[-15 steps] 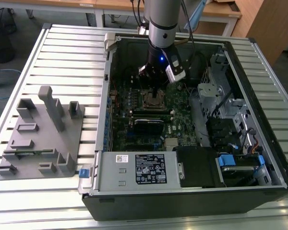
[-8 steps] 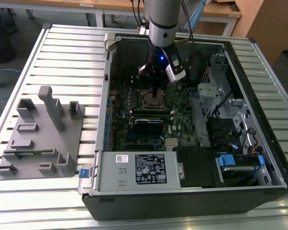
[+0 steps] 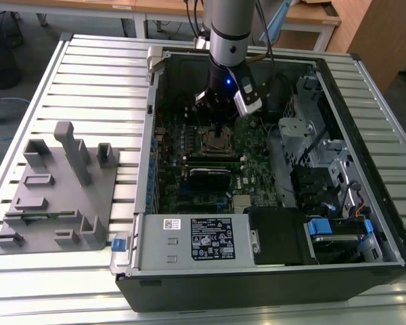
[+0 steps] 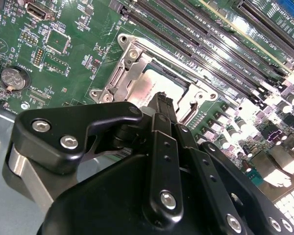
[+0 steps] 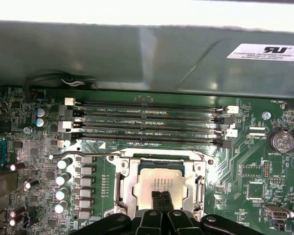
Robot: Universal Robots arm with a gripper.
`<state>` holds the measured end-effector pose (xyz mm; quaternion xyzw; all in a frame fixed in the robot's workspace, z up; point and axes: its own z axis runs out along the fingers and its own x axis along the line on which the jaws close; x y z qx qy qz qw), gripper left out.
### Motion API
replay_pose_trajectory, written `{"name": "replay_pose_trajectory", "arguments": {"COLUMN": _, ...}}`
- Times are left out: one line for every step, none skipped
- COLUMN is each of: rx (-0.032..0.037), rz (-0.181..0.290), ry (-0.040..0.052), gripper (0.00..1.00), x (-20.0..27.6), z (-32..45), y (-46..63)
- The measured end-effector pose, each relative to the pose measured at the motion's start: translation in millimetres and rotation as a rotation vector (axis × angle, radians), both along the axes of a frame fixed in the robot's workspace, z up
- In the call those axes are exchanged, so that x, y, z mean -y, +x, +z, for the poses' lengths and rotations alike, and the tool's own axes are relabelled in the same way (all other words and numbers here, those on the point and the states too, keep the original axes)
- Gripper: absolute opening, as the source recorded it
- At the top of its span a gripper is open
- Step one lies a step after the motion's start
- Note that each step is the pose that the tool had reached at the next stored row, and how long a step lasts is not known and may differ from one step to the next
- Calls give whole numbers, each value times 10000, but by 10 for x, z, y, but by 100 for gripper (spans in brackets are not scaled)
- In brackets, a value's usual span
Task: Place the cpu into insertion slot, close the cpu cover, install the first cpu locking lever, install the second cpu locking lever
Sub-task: 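Install the first cpu locking lever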
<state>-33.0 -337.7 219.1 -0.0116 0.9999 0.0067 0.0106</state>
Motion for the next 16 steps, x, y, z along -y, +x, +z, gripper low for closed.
{"name": "replay_pose_trajectory", "arguments": {"rx": 1, "rz": 0, "ry": 1, "gripper": 11, "x": 0, "z": 6, "y": 0}}
{"name": "replay_pose_trajectory", "arguments": {"rx": 3, "rz": 0, "ry": 5, "gripper": 11, "x": 0, "z": 13, "y": 0}}
{"name": "replay_pose_trajectory", "arguments": {"rx": 3, "rz": 0, "ry": 5, "gripper": 11, "x": -1, "z": 25, "y": 0}}
{"name": "replay_pose_trajectory", "arguments": {"rx": 3, "rz": 0, "ry": 5, "gripper": 11, "x": -1, "z": 39, "y": 0}}
{"name": "replay_pose_trajectory", "arguments": {"rx": 3, "rz": 0, "ry": 6, "gripper": 11, "x": -1, "z": 54, "y": 0}}
{"name": "replay_pose_trajectory", "arguments": {"rx": 4, "rz": 0, "ry": 6, "gripper": 11, "x": -1, "z": 70, "y": 0}}
{"name": "replay_pose_trajectory", "arguments": {"rx": 3, "rz": 0, "ry": 5, "gripper": 11, "x": -1, "z": 86, "y": 0}}
{"name": "replay_pose_trajectory", "arguments": {"rx": 2, "rz": 0, "ry": 5, "gripper": 11, "x": -1, "z": 99, "y": 0}}
{"name": "replay_pose_trajectory", "arguments": {"rx": 3, "rz": 0, "ry": 6, "gripper": 11, "x": -1, "z": 109, "y": 0}}
{"name": "replay_pose_trajectory", "arguments": {"rx": 2, "rz": 0, "ry": 5, "gripper": 11, "x": -1, "z": 119, "y": 0}}
{"name": "replay_pose_trajectory", "arguments": {"rx": 3, "rz": 0, "ry": 6, "gripper": 11, "x": -1, "z": 128, "y": 0}}
{"name": "replay_pose_trajectory", "arguments": {"rx": 3, "rz": 0, "ry": 6, "gripper": 11, "x": -1, "z": 133, "y": 0}}
{"name": "replay_pose_trajectory", "arguments": {"rx": 4, "rz": 0, "ry": 8, "gripper": 11, "x": -1, "z": 133, "y": 1}}
{"name": "replay_pose_trajectory", "arguments": {"rx": 5, "rz": 0, "ry": 9, "gripper": 11, "x": -1, "z": 133, "y": 1}}
{"name": "replay_pose_trajectory", "arguments": {"rx": 3, "rz": 0, "ry": 6, "gripper": 11, "x": -1, "z": 151, "y": 0}}
{"name": "replay_pose_trajectory", "arguments": {"rx": 3, "rz": 0, "ry": 6, "gripper": 11, "x": -1, "z": 167, "y": 0}}
